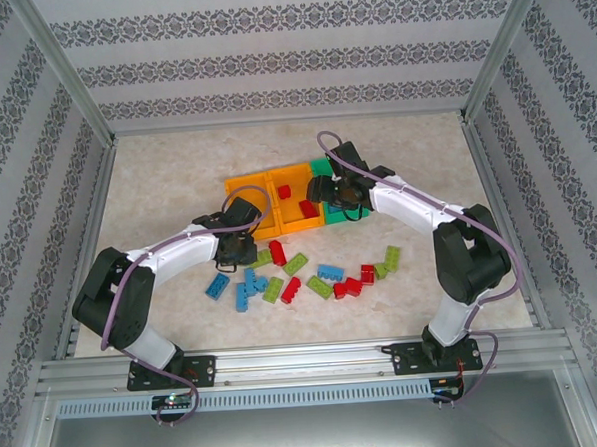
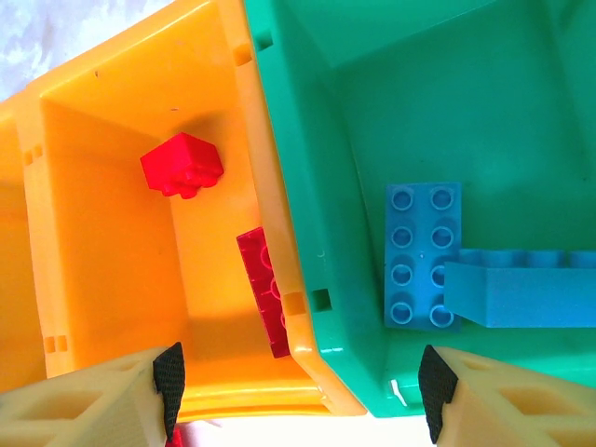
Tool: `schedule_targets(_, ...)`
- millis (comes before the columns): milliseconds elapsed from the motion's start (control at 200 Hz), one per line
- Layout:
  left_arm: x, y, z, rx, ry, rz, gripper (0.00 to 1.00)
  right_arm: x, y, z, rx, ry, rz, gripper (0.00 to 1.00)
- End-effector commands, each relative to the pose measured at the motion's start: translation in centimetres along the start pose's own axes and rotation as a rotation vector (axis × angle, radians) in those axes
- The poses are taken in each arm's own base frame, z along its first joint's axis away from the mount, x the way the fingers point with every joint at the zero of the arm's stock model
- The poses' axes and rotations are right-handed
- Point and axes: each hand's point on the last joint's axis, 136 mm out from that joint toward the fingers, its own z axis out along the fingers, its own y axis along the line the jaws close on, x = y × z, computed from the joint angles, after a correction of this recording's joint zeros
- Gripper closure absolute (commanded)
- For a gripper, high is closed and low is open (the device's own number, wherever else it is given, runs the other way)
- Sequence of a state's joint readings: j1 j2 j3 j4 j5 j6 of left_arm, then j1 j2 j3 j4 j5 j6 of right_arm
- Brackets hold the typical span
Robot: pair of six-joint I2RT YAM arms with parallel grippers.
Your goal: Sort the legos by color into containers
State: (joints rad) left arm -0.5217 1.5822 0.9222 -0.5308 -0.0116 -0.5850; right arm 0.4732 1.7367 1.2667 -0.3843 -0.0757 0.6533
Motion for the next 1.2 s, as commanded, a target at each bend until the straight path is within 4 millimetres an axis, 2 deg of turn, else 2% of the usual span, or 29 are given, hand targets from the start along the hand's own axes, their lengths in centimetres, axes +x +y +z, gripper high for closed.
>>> schedule_targets(0,1.1,1.2,-0.4,-0.034,0.039,-0.012,0.73,-0.3,-0.4,-1.0,0.013,-0.024,-0.013,0.3)
schedule_targets(580,-0.6,0.7,-3.5,-0.008,-0.028,-0.018,0.75,-0.1,-0.7,-1.0,0.018,-0.021,-0.009,0.3)
schedule_targets(679,-1.7,0.1,-4.3,0.008,-0.056,-0.01,0.75,-0.1,-0.9,-1.1,0.022,-0.022,-0.007,0.3)
schedule_targets(934,-6.3,-2.5,-6.6,0.052,-0.141,0.044,0.74,1.0,-1.5,-1.5,0.022,-0.015,-0.036,0.3)
schedule_targets(1049,-7.9,-3.1,-6.6,0.047,-0.16,0.065,0.73,1.9,-1.6,-1.8,0.013,-0.01,-0.068,0.3)
schedule_targets(1194,-10.1,-3.7,-5.2,0.067,-0.158,0.053,0.72,3.7,-1.6,-1.7,0.015,0.016,-0.117,0.3)
